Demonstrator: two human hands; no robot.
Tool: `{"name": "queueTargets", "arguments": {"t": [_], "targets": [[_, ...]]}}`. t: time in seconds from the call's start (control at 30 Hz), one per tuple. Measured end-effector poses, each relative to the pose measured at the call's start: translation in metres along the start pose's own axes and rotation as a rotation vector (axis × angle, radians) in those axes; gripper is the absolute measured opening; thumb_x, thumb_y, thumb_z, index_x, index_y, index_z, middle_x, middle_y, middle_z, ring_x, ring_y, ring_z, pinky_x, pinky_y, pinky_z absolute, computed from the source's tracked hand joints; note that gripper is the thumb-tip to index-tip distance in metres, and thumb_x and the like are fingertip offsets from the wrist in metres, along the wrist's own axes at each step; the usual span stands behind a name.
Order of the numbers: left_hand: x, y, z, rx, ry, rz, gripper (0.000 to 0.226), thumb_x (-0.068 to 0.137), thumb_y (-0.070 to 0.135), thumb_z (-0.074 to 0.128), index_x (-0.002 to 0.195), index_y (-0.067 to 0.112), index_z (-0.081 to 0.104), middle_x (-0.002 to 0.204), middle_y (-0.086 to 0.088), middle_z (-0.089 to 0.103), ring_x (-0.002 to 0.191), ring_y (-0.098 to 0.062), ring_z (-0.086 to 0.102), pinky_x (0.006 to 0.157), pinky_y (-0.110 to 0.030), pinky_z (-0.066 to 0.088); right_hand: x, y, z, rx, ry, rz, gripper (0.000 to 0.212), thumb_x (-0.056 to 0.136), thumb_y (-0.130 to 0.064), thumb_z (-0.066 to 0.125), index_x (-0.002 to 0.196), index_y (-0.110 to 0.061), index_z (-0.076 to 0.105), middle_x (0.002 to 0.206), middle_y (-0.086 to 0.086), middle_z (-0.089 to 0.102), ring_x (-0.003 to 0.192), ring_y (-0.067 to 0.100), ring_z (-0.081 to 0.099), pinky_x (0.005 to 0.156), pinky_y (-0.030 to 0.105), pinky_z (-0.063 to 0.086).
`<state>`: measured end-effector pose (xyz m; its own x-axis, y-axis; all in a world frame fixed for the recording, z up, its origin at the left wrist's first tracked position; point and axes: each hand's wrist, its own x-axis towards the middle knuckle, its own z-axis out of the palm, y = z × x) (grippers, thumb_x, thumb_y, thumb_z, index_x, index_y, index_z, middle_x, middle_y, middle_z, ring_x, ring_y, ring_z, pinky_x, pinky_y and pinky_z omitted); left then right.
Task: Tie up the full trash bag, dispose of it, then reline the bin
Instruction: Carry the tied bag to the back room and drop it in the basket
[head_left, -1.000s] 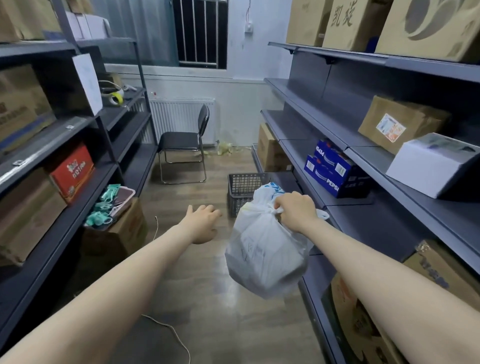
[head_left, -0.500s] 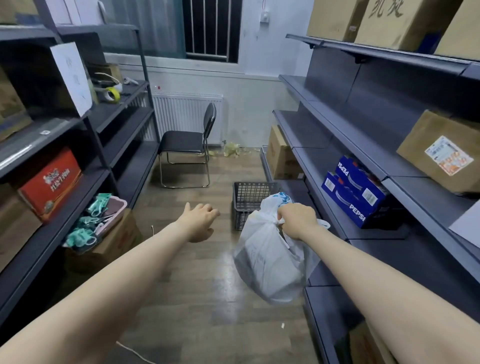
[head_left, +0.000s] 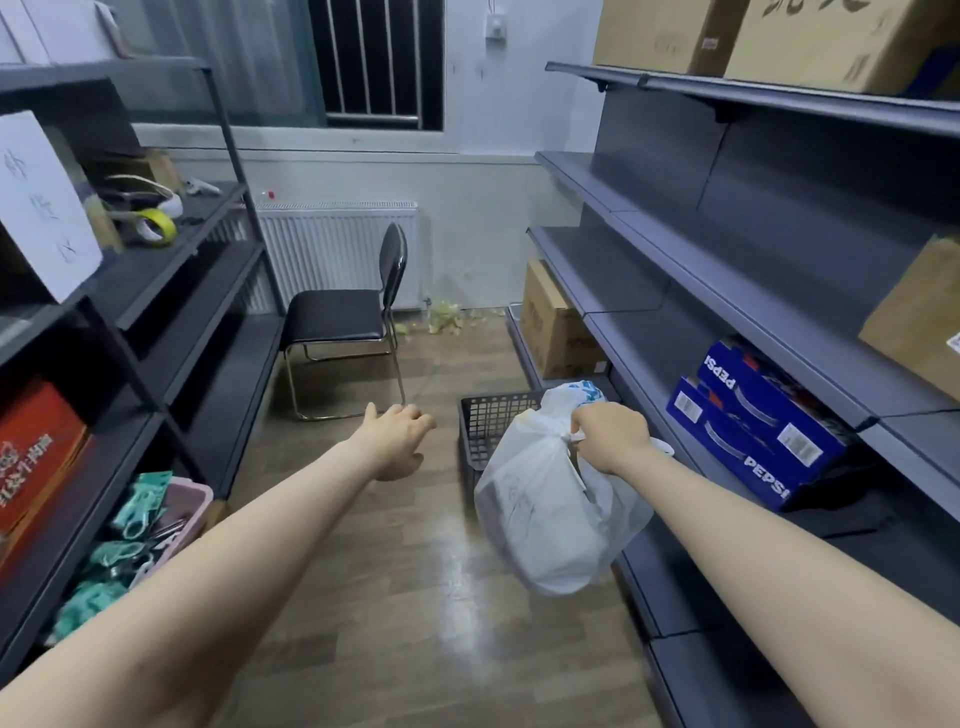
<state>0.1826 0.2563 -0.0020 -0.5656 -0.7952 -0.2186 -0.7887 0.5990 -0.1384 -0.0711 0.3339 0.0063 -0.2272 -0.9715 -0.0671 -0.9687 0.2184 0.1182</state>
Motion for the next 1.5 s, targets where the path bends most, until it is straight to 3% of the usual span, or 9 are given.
{"name": "queueTargets", "arguments": {"t": [0.2,0.47,0.63,0.9,1.1,1.33,1.5], "targets": [[0.091,-0.04,-0.024,0.02,0.029,-0.002,0.049,0.093,0.026,0.046,0.139,0.017,0.033,0.139,-0.008,0.037,0.132,-0.027,0.032,0.108,-0.055,0.024,0.108,0.003,-0.004,-0.037,-0.048,-0.01,0.027,0.091,-0.016,0.046,0.113,-0.019,0.06,0.11,0.003,0.065,0.101,0.023,0.06,0.068,0.027,0.037],[0.187,-0.085,-0.034,-0.016,0.023,-0.021,0.047,0.091,0.026,0.047,0.136,0.018,0.035,0.137,-0.007,0.039,0.127,-0.028,0.039,0.104,-0.053,0.027,0.222,0.001,-0.013,-0.064,-0.036,-0.02,0.025,0.091,-0.011,0.045,0.111,-0.015,0.059,0.107,0.005,0.064,0.098,0.022,0.06,0.078,0.028,0.047],[0.251,-0.12,-0.029,-0.038,-0.025,-0.021,0.047,0.092,0.025,0.046,0.137,0.018,0.035,0.137,-0.007,0.038,0.127,-0.028,0.039,0.107,-0.056,0.025,0.292,-0.003,-0.011,-0.08,-0.029,0.002,0.025,0.09,-0.007,0.046,0.111,-0.015,0.057,0.109,0.005,0.063,0.097,0.022,0.06,0.07,0.027,0.041],[0.389,-0.167,-0.023,-0.019,-0.077,0.056,0.047,0.093,0.023,0.045,0.138,0.016,0.035,0.138,-0.008,0.037,0.129,-0.028,0.037,0.108,-0.055,0.024,0.409,0.002,0.016,-0.006,-0.061,0.13,0.023,0.09,-0.013,0.046,0.107,-0.017,0.06,0.103,0.001,0.065,0.092,0.02,0.062,0.073,0.027,0.044],[0.491,-0.17,-0.023,0.091,-0.141,0.184,0.047,0.093,0.024,0.045,0.138,0.016,0.035,0.138,-0.008,0.038,0.13,-0.028,0.036,0.108,-0.054,0.025,0.48,0.022,0.052,0.068,-0.079,0.233,0.02,0.092,-0.022,0.049,0.107,-0.022,0.062,0.108,-0.001,0.066,0.104,0.02,0.057,0.093,0.034,0.037],[0.63,-0.146,-0.013,0.194,-0.213,0.31,0.048,0.093,0.023,0.044,0.139,0.016,0.034,0.138,-0.008,0.037,0.131,-0.026,0.035,0.109,-0.054,0.025,0.564,0.055,0.116,0.185,-0.22,0.364,0.021,0.089,-0.021,0.052,0.106,-0.023,0.064,0.106,0.0,0.068,0.103,0.021,0.06,0.108,0.041,0.027],[0.713,-0.123,0.003,0.209,-0.266,0.416,0.049,0.092,0.025,0.047,0.138,0.017,0.034,0.14,-0.008,0.036,0.132,-0.026,0.035,0.108,-0.053,0.026,0.608,0.075,0.157,0.216,-0.241,0.457,0.021,0.089,-0.02,0.05,0.103,-0.022,0.066,0.105,0.001,0.066,0.101,0.024,0.06,0.106,0.045,0.031]]}}
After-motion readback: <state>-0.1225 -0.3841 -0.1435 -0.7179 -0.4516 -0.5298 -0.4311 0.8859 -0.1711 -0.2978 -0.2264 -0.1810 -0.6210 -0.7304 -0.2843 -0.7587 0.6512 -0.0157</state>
